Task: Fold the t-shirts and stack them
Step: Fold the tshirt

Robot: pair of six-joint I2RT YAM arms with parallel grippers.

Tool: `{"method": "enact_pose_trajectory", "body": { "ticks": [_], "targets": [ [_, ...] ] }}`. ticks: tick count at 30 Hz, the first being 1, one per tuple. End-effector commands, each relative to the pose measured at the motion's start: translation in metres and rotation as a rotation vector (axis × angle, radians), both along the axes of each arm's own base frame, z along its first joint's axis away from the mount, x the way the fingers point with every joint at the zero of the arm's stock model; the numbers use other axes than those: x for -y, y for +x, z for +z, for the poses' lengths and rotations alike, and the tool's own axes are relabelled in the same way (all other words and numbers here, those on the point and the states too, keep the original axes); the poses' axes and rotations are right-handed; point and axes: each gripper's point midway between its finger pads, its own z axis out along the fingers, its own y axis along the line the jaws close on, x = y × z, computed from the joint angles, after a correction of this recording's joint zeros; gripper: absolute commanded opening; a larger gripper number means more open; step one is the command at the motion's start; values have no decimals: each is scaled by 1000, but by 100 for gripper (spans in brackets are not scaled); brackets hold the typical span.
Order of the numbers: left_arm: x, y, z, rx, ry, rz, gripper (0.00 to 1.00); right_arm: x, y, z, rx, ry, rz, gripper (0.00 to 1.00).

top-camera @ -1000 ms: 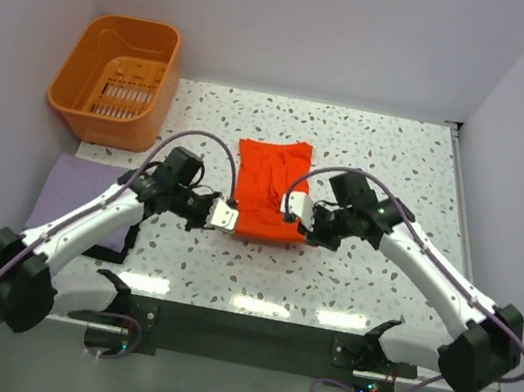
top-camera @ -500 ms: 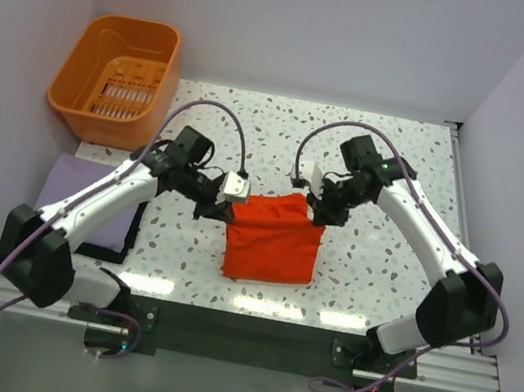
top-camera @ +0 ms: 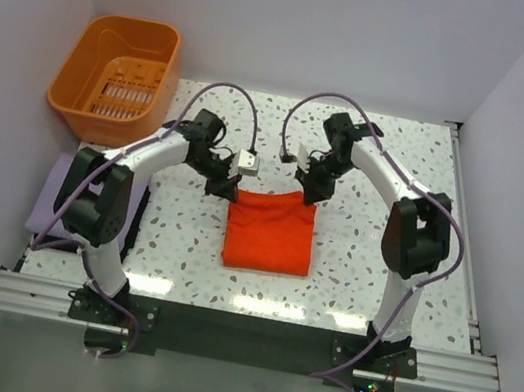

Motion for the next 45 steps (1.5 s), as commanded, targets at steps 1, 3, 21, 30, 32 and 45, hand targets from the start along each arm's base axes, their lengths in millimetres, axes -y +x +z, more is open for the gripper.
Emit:
{"method": "enact_pose_trajectory", "body": {
  "ticks": [1, 3, 21, 30, 32, 45],
  "targets": [
    [6, 35, 0, 82, -24, 18, 0, -3, 13, -7, -14, 10, 5, 0],
    [5, 42, -14, 74, -7, 34, 0, -4, 15, -27, -52, -9, -2, 0],
    [-15, -36, -17, 41, -38, 1, 19, -21, -70, -43, -287, 19, -173, 15],
    [24, -25, 32, 246, -162, -72, 49, -44, -4, 4, -357, 176, -434, 25],
    [39, -27, 25, 242, -155, -99, 49, -53, 8, -5, -422, 174, -474, 15],
    [85, -15, -14, 208, -117, -130, 51, -90, 0, -35, -639, 199, -527, 8]
  ]
}}
